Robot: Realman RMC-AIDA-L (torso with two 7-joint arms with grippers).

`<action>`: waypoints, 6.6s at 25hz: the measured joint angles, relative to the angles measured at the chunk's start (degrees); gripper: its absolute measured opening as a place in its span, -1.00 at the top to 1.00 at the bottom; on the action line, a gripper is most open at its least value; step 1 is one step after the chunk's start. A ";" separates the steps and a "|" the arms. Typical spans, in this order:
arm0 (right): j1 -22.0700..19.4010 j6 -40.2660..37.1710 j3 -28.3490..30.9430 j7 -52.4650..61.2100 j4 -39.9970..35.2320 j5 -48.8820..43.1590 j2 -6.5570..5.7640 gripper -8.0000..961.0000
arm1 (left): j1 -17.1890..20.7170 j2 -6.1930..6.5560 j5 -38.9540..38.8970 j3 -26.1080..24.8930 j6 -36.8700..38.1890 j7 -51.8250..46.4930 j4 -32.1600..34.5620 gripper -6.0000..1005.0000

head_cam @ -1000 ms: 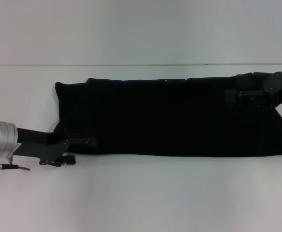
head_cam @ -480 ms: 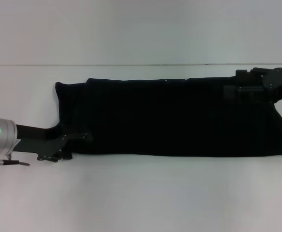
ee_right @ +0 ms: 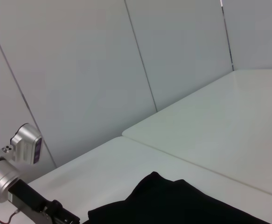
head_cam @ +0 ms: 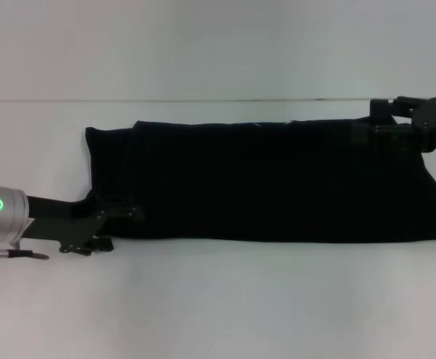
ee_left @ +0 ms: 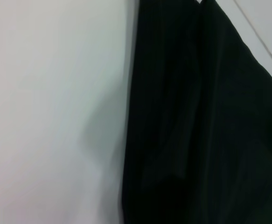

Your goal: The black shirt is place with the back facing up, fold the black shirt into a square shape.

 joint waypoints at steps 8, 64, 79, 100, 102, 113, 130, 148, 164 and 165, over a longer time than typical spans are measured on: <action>0.03 -0.20 -0.05 0.10 -1.19 0.00 0.52 -0.93 | 0.15 -0.06 -0.04 -0.01 -1.15 -0.10 -0.57 -0.83; -0.15 -0.41 -0.02 0.46 -2.84 1.47 1.08 -0.93 | -0.28 0.44 0.10 -0.47 -6.02 10.18 -0.97 0.63; 1.11 3.26 -0.48 0.56 -2.02 2.77 4.39 -0.93 | 5.60 0.97 0.78 -7.00 2.12 21.87 6.47 0.94; 3.63 6.11 -5.19 1.45 -1.93 2.87 6.66 -0.93 | 8.78 4.23 9.89 -20.96 9.36 28.75 13.51 0.94; 3.55 6.12 -5.19 1.47 -1.93 2.81 6.36 -0.93 | 8.06 4.27 8.86 -20.91 11.69 29.01 13.44 0.94; 0.26 10.81 -3.13 0.61 -2.61 3.08 4.61 -0.93 | -4.79 3.78 0.16 -16.42 19.58 30.36 3.99 0.92; -4.62 11.44 -2.36 0.48 -2.72 5.82 0.72 -0.93 | -17.86 -8.87 -18.90 -6.13 -5.44 47.83 -23.63 0.83; -1.00 12.15 -8.89 22.13 -2.13 -4.68 -1.45 -0.93 | -12.22 -8.47 -23.60 -5.00 6.67 56.81 -20.19 -0.04; 7.32 21.02 -24.25 34.46 6.13 -9.60 1.39 -0.90 | 3.55 -6.64 -20.08 -2.27 21.28 78.27 -1.04 -0.89; 7.47 21.40 -24.87 34.96 6.22 -9.60 1.64 -0.90 | 3.63 -6.65 -19.18 -1.63 21.19 79.37 -0.57 -0.89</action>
